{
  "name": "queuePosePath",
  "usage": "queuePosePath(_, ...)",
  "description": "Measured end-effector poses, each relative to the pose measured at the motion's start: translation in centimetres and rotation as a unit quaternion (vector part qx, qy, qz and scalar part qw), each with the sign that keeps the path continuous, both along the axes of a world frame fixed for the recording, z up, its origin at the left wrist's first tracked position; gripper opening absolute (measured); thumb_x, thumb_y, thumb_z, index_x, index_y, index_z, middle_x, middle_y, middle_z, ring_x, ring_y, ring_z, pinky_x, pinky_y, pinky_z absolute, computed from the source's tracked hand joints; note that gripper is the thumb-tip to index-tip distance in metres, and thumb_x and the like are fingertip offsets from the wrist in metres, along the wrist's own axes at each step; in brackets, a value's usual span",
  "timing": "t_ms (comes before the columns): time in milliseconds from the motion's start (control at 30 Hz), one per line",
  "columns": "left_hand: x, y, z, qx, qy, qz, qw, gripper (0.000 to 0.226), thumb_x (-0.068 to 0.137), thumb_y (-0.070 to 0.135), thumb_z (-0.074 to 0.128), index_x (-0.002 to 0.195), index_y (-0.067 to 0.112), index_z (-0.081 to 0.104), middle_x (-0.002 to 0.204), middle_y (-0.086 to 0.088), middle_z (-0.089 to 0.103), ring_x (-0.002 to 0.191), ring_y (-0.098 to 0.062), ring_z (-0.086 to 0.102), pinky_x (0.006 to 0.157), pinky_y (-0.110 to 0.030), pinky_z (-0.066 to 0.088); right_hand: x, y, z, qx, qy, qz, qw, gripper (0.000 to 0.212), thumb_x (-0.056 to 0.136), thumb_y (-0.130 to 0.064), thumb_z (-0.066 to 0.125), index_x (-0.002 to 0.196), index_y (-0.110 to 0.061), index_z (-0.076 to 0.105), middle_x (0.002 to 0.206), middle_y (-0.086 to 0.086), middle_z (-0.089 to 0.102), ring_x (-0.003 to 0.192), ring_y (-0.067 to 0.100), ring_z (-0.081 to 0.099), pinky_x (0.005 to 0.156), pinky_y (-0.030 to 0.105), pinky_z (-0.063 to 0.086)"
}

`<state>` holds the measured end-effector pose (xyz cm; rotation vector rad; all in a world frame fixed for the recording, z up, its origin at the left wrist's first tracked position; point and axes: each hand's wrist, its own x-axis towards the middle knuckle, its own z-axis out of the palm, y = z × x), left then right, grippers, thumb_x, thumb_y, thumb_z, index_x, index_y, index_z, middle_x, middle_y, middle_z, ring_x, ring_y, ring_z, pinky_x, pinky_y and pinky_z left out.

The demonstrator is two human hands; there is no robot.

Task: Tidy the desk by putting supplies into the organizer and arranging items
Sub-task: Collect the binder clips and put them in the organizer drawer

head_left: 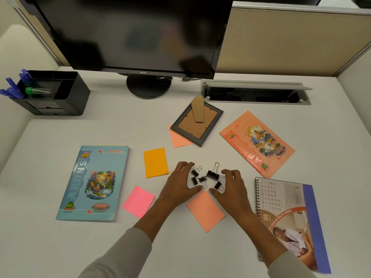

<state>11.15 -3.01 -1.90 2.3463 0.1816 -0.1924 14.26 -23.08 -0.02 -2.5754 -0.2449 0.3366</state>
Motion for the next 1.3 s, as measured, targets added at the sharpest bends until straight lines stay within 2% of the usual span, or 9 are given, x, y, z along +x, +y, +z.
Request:
queuePosePath(200,0.6,-1.0,0.2,0.021,0.019,0.036,0.999,0.083,0.076,0.051,0.081,0.144,0.019,0.047,0.141,0.001,0.042,0.118,-0.018,0.055,0.091,-0.024,0.044,-1.1,0.9,-0.5,0.036,0.018,-0.052,0.998,0.053,0.087,-0.028,0.073,0.131,-0.014,0.048,0.119,0.004,0.057,0.111,0.022,0.056,0.089,0.031,0.042)
queuePosePath(300,0.6,-1.4,0.3,0.015,0.025,0.041,0.999,0.082,0.076,0.05,0.081,0.143,0.018,0.048,0.14,0.001,0.042,0.118,-0.017,0.055,0.092,-0.024,0.044,-1.1,1.5,-0.2,0.037,0.012,-0.058,0.998,0.039,0.09,-0.02,0.069,0.124,-0.012,0.052,0.114,0.006,0.06,0.108,0.024,0.057,0.085,0.029,0.039)
queuePosePath(433,0.8,-0.8,0.3,0.001,0.036,0.02,0.999,0.08,0.077,0.046,0.082,0.144,0.02,0.048,0.139,0.001,0.044,0.102,-0.018,0.06,0.084,-0.023,0.049,-1.1,1.6,0.0,0.036,-0.002,-0.056,0.998,0.032,0.09,-0.019,0.069,0.117,-0.012,0.055,0.109,0.004,0.063,0.103,0.024,0.058,0.08,0.027,0.038)
queuePosePath(567,0.9,0.4,0.1,-0.015,0.044,-0.021,0.999,0.078,0.08,0.04,0.081,0.146,0.02,0.046,0.137,0.001,0.046,0.08,-0.009,0.058,0.069,-0.01,0.04,-1.4,1.3,0.0,0.039,-0.027,-0.046,0.998,0.035,0.088,-0.026,0.07,0.118,-0.017,0.054,0.105,-0.003,0.062,0.099,0.019,0.058,0.079,0.027,0.043)
queuePosePath(767,1.1,0.6,0.1,0.003,0.047,-0.044,0.998,0.073,0.082,0.035,0.08,0.146,0.024,0.047,0.136,0.003,0.047,0.076,-0.005,0.055,0.065,-0.006,0.037,-1.4,2.1,0.2,0.071,-0.052,0.025,0.996,0.042,0.091,-0.027,0.066,0.13,-0.02,0.054,0.118,-0.006,0.061,0.108,0.014,0.055,0.088,0.022,0.041)
queuePosePath(867,1.1,0.3,0.4,0.017,0.034,-0.049,0.998,0.067,0.083,0.034,0.078,0.144,0.023,0.051,0.132,0.002,0.049,0.077,-0.008,0.053,0.062,-0.004,0.032,-1.2,2.9,0.4,0.057,-0.047,0.056,0.996,0.043,0.093,-0.026,0.063,0.134,-0.021,0.053,0.119,-0.002,0.06,0.112,0.017,0.055,0.091,0.027,0.047)
queuePosePath(967,0.9,0.1,0.5,0.027,0.021,-0.049,0.998,0.057,0.085,0.033,0.077,0.138,0.023,0.059,0.128,0.002,0.052,0.082,-0.009,0.051,0.072,-0.01,0.038,-1.0,3.7,0.4,0.029,-0.046,0.081,0.995,0.044,0.094,-0.025,0.062,0.137,-0.02,0.051,0.12,0.002,0.061,0.11,0.021,0.059,0.091,0.033,0.052)
queuePosePath(1100,0.9,-0.1,0.5,0.038,0.019,-0.048,0.998,0.041,0.089,0.031,0.073,0.129,0.023,0.066,0.12,0.001,0.055,0.086,-0.011,0.051,0.083,-0.024,0.049,-0.7,4.4,0.2,0.007,-0.034,0.086,0.996,0.041,0.097,-0.026,0.059,0.137,-0.022,0.052,0.117,0.003,0.061,0.107,0.021,0.06,0.09,0.03,0.052)
queuePosePath(1300,0.8,0.4,0.9,0.064,0.02,-0.042,0.997,0.032,0.089,0.032,0.07,0.12,0.023,0.07,0.102,-0.003,0.064,0.09,-0.018,0.06,0.081,-0.036,0.052,-0.8,4.7,0.1,-0.027,-0.04,0.083,0.995,0.023,0.095,-0.019,0.057,0.118,-0.018,0.06,0.103,0.003,0.059,0.094,0.022,0.058,0.078,0.03,0.049)
